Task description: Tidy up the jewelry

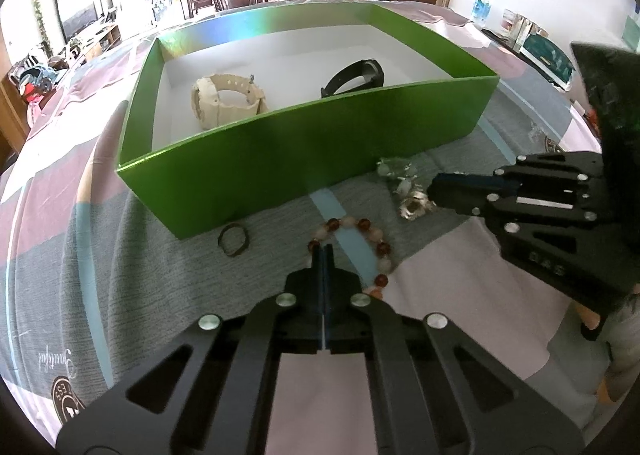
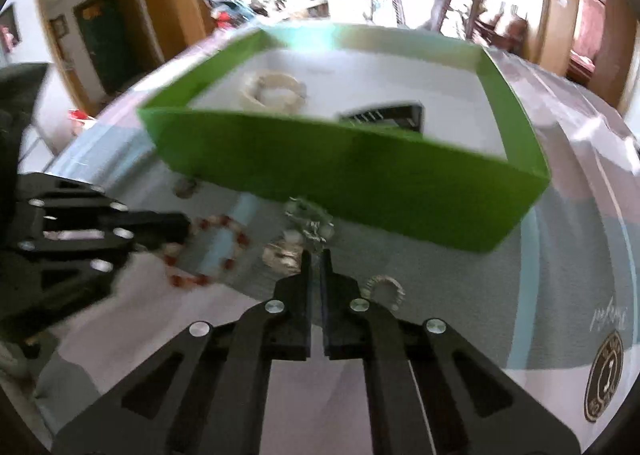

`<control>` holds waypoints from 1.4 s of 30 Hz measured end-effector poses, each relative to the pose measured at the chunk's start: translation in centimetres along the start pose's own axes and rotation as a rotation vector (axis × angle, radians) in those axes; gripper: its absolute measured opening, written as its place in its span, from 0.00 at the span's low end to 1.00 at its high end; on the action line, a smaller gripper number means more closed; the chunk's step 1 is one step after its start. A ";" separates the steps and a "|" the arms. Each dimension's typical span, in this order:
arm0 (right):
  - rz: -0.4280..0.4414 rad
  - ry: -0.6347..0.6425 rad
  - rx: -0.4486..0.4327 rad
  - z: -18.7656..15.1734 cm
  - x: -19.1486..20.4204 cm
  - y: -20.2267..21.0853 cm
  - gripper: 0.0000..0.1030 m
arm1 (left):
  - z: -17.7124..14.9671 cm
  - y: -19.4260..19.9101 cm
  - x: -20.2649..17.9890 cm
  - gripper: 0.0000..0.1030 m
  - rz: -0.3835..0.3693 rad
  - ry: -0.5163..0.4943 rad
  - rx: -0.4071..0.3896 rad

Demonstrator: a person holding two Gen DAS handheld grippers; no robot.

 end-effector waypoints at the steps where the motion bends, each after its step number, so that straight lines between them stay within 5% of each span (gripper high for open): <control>1: 0.002 -0.009 0.002 -0.1 -0.2 -0.1 0.04 | 0.0 -0.1 0.0 0.01 0.002 0.001 0.003; 5: 0.043 -0.032 0.025 0.1 -0.4 0.3 0.12 | 0.0 0.1 0.1 0.01 0.002 0.004 0.001; 7: 0.061 -0.037 0.013 0.3 -0.3 0.7 0.40 | 0.0 0.1 0.2 0.01 0.001 0.007 -0.001; 9: 0.049 -0.026 -0.016 0.5 -0.1 1.3 0.51 | 0.1 0.3 0.2 0.01 -0.002 0.009 -0.007; 17: 0.044 0.044 -0.040 0.3 1.7 1.4 0.50 | -0.8 -0.4 -1.2 0.11 -0.011 -0.060 0.036; 24: 0.049 0.066 -0.015 -0.1 2.2 0.0 0.28 | -0.5 -0.3 0.2 0.18 0.002 0.002 0.028; 33: 0.053 0.061 -0.036 -0.1 2.2 0.3 0.22 | 0.1 0.5 0.5 0.29 0.012 0.008 -0.016; 40: 0.062 0.051 -0.038 0.0 2.0 0.5 0.22 | -0.4 -0.6 0.9 0.27 0.053 0.000 0.032; 42: 0.062 0.049 -0.046 0.2 2.0 0.7 0.22 | -0.4 -0.4 1.0 0.11 0.054 0.004 0.030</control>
Point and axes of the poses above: each gripper's, at about its wrist camera, not at the fingertips, and y roughly against the way its jaws point, x to its left, z to its top, the point moved 7 cm from there along -y, roughly the way its jaws point, and after that the axes turned 1 degree about -y, right-handed, at the moved point
